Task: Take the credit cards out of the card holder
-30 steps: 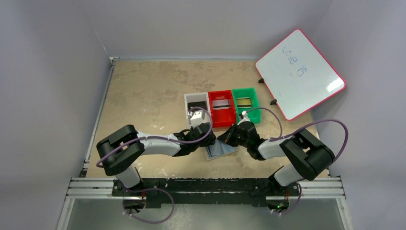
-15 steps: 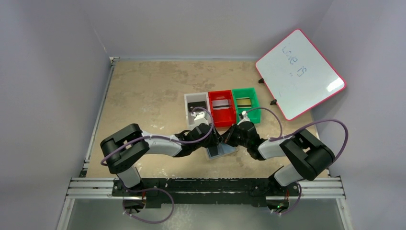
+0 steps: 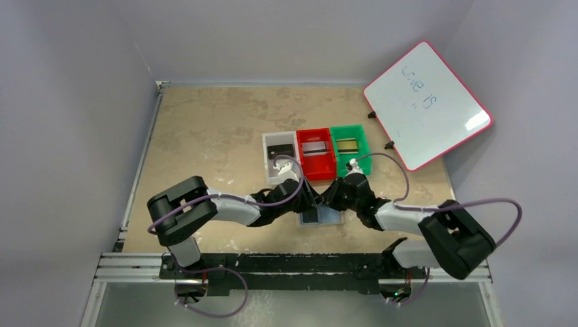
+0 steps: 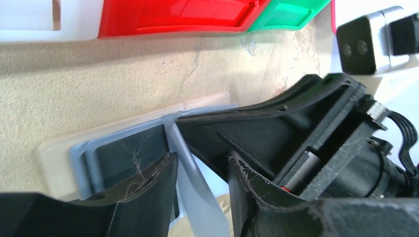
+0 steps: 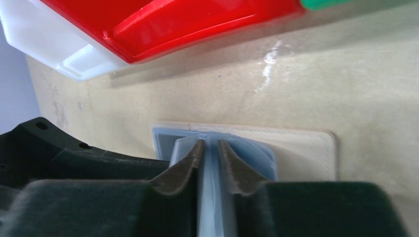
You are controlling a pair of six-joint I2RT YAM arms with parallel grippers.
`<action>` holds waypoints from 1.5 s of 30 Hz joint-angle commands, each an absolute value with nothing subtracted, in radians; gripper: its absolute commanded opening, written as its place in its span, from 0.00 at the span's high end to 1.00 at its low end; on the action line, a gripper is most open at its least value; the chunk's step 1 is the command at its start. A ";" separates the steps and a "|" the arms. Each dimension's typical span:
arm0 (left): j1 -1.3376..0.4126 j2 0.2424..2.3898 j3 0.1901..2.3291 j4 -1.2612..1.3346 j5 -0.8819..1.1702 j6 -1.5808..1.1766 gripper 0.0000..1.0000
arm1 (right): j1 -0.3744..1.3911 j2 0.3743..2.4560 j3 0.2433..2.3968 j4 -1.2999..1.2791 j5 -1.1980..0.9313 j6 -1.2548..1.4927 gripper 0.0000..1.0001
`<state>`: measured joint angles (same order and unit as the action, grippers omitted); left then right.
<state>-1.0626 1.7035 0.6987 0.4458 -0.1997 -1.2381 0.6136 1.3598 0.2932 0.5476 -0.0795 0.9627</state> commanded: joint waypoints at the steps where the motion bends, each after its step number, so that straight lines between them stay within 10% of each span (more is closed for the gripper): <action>1: -1.080 1.731 0.692 0.492 -0.183 -1.249 0.59 | 0.614 1.180 0.327 0.325 -0.004 0.909 0.70; 19: -1.138 1.894 0.868 0.482 -0.075 -1.209 0.58 | 0.614 0.605 0.417 -0.336 0.478 1.131 0.62; 35: -1.159 1.809 1.032 0.251 -0.103 -1.037 0.40 | 0.614 0.560 0.455 -0.352 0.415 1.080 0.61; 45: -1.151 1.520 0.928 -0.101 -0.537 -1.043 0.41 | 0.614 0.576 0.365 -0.137 0.202 1.025 0.62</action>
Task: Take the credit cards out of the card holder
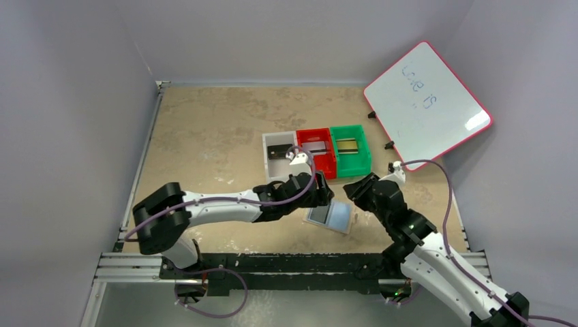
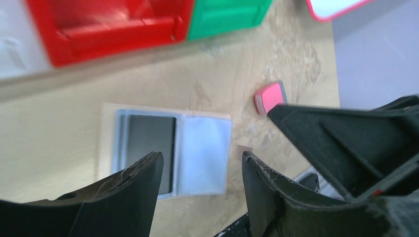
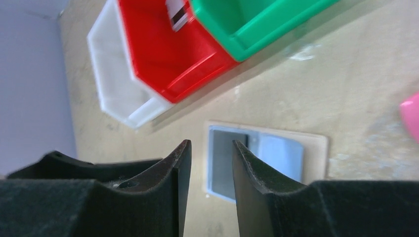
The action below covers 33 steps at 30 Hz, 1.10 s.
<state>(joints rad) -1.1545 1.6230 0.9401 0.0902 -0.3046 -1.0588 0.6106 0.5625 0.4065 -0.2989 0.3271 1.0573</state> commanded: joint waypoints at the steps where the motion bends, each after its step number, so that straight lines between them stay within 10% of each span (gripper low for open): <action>1: -1.142 1.511 0.919 -0.133 -0.555 -1.045 0.41 | 0.614 0.603 0.343 -0.088 0.163 1.022 0.62; 19: -1.089 1.502 0.830 -0.071 -0.437 -1.035 0.45 | 0.615 1.079 0.270 0.207 -0.035 1.030 0.68; 33: -1.092 1.632 0.916 0.049 -0.248 -0.948 0.59 | 0.608 1.044 0.228 0.203 -0.001 1.031 0.70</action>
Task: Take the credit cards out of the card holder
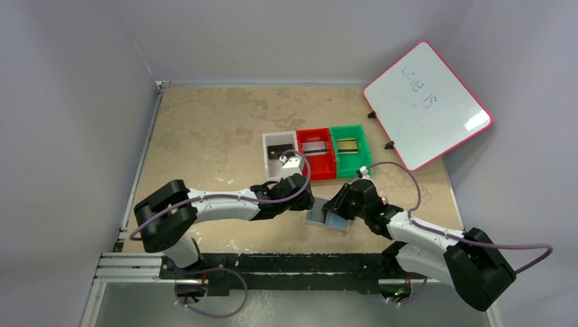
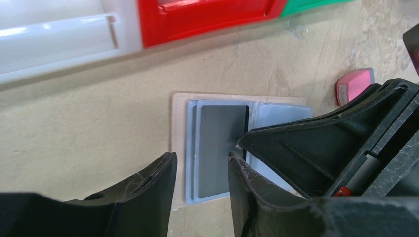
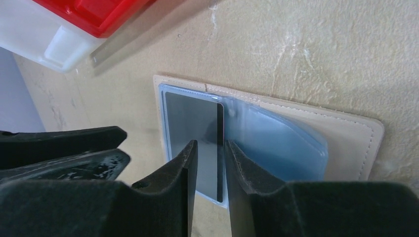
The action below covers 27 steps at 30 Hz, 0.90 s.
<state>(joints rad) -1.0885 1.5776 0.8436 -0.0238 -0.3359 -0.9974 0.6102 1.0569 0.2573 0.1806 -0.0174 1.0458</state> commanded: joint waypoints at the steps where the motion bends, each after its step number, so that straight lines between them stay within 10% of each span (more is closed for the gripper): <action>1: -1.095 1.651 0.927 0.050 -0.238 -0.947 0.61 | 0.603 1.047 0.216 0.215 -0.002 1.037 0.71; 27: -1.145 1.802 0.921 -0.027 -0.277 -0.996 0.79 | 0.522 1.075 0.103 0.429 -0.167 1.128 0.79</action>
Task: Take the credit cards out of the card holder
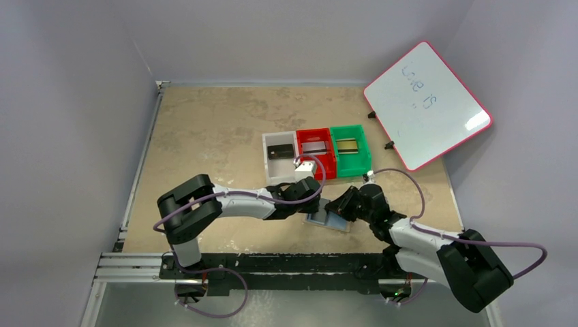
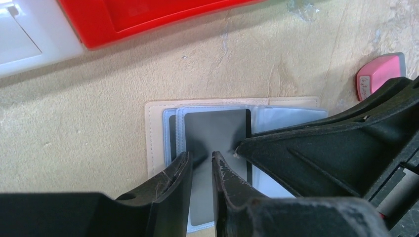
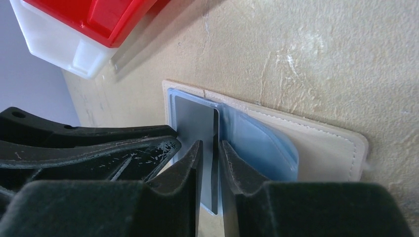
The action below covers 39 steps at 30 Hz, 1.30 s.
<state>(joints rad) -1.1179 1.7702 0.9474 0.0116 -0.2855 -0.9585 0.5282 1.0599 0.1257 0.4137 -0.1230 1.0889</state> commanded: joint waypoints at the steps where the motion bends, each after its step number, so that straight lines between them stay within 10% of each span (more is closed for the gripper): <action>1: -1.149 1.802 0.915 -0.023 -0.278 -1.002 0.80 | 0.522 1.082 0.102 0.428 -0.166 1.139 0.80; 39: -1.181 1.786 0.873 -0.129 -0.417 -1.055 0.89 | 0.502 0.930 0.069 0.397 -0.219 1.177 0.94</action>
